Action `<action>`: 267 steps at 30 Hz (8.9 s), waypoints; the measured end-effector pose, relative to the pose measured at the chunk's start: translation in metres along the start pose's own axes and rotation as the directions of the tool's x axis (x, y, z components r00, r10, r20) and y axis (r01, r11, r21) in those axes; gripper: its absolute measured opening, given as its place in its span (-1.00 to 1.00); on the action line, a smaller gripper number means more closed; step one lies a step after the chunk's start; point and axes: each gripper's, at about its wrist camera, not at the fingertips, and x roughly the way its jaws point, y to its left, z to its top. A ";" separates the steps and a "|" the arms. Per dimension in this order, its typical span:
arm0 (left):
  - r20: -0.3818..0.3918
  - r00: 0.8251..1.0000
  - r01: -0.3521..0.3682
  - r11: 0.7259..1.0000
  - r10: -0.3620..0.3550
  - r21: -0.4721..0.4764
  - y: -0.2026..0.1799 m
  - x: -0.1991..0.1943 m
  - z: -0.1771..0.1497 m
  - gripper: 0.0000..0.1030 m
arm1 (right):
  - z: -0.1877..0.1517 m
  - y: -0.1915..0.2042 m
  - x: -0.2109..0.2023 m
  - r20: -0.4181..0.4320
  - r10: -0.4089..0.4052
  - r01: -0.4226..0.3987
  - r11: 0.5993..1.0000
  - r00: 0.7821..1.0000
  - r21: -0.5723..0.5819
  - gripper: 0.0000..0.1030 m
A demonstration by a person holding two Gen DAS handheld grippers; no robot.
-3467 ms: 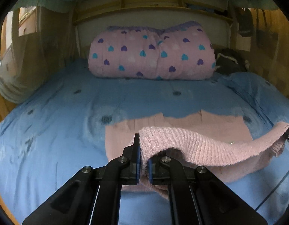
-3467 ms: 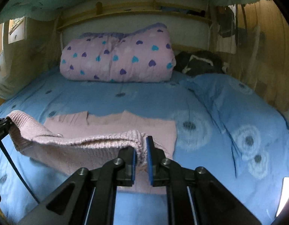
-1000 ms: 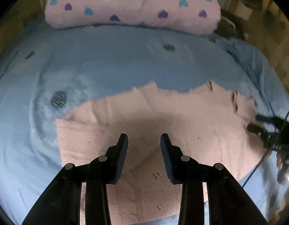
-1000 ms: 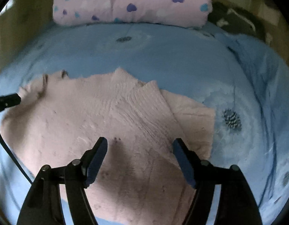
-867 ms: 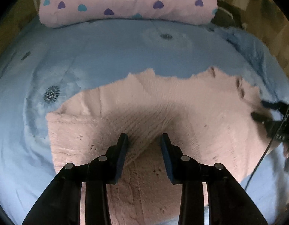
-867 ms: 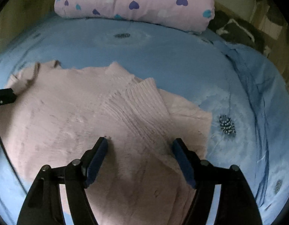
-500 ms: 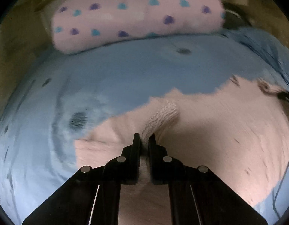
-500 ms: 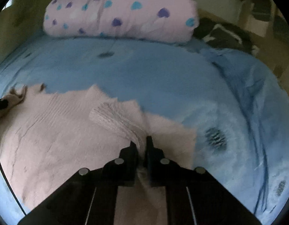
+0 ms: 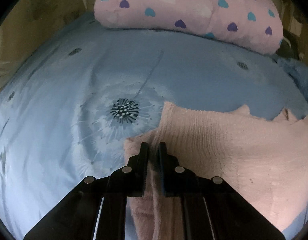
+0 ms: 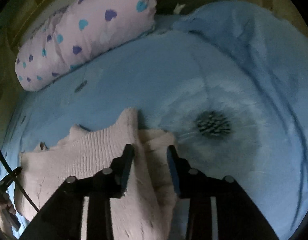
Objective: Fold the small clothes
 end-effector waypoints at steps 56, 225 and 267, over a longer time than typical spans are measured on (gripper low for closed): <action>-0.101 0.991 0.076 0.993 -0.085 -0.089 0.018 -0.059 -0.091 -0.61 | -0.076 0.000 -0.024 0.082 0.318 -0.328 0.930 0.944 0.167 -0.69; -0.047 0.893 0.409 0.851 -0.447 -0.330 0.062 -0.027 -0.109 0.12 | -0.137 0.247 0.041 -0.249 0.416 -0.459 0.876 0.874 -0.146 0.77; -0.087 0.642 0.699 0.628 -0.762 -0.342 -0.039 -0.106 -0.162 -0.51 | -0.142 0.148 -0.104 -0.197 0.416 -0.432 0.901 0.888 -0.042 -0.13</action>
